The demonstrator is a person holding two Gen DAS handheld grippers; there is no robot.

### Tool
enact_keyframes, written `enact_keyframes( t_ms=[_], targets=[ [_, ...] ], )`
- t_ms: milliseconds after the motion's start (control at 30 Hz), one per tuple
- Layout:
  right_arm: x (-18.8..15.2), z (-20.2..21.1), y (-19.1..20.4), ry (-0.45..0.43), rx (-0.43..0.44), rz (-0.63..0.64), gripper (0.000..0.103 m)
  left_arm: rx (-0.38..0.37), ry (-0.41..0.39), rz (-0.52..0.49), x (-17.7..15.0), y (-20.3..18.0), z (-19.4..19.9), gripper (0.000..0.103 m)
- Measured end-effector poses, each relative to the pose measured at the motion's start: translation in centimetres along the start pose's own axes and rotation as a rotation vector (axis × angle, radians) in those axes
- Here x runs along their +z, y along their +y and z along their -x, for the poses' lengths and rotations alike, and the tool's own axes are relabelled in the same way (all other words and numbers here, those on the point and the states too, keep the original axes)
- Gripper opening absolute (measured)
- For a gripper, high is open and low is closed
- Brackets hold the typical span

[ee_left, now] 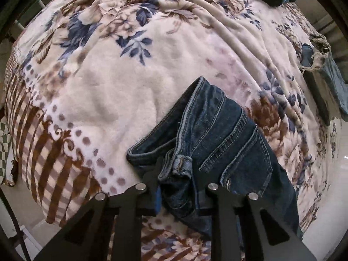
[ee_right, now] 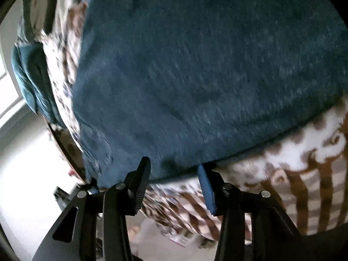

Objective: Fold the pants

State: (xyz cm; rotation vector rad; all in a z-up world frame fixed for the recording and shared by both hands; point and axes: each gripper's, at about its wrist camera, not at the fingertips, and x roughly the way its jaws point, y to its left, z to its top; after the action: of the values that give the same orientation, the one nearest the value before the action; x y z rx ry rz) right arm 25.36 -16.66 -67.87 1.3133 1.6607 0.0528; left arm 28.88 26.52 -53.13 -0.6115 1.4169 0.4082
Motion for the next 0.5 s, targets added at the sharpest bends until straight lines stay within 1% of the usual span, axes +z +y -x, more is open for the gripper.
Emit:
enact_keyframes(
  t_ms=[67, 100, 133, 167, 233, 367, 433, 500],
  targets=[
    [-0.2, 0.3, 0.1, -0.026, 0.012, 0.002, 0.047, 0.002, 0.001, -0.006, 0.5, -0.2, -0.1, 0.018],
    [-0.4, 0.6, 0.1, -0.045, 0.006, 0.008, 0.041, 0.001, 0.002, -0.006, 0.5, -0.2, -0.1, 0.018],
    [-0.5, 0.9, 0.0, -0.059, -0.01, 0.014, 0.02, 0.002, 0.001, -0.009, 0.5, -0.2, 0.0, 0.018],
    [-0.9, 1.2, 0.0, -0.079, -0.019, 0.006, 0.014, 0.002, 0.003, -0.012, 0.5, -0.3, 0.0, 0.018],
    [-1.6, 1.6, -0.3, -0.087, -0.011, -0.011, 0.01, 0.003, 0.003, -0.016, 0.4, -0.3, 0.2, 0.018],
    [-3.3, 2.6, 0.4, -0.099, -0.054, 0.025, 0.009, 0.016, 0.008, -0.025, 0.0, 0.3, 0.2, 0.018],
    [-3.2, 2.1, 0.6, -0.089, -0.086, 0.051, 0.009, 0.03, 0.017, -0.031, 0.1, 0.5, -0.8, 0.018],
    [-2.2, 1.0, 0.7, -0.068, -0.105, 0.058, 0.009, 0.053, 0.029, -0.033, 0.2, 0.7, -2.4, 0.02]
  ],
)
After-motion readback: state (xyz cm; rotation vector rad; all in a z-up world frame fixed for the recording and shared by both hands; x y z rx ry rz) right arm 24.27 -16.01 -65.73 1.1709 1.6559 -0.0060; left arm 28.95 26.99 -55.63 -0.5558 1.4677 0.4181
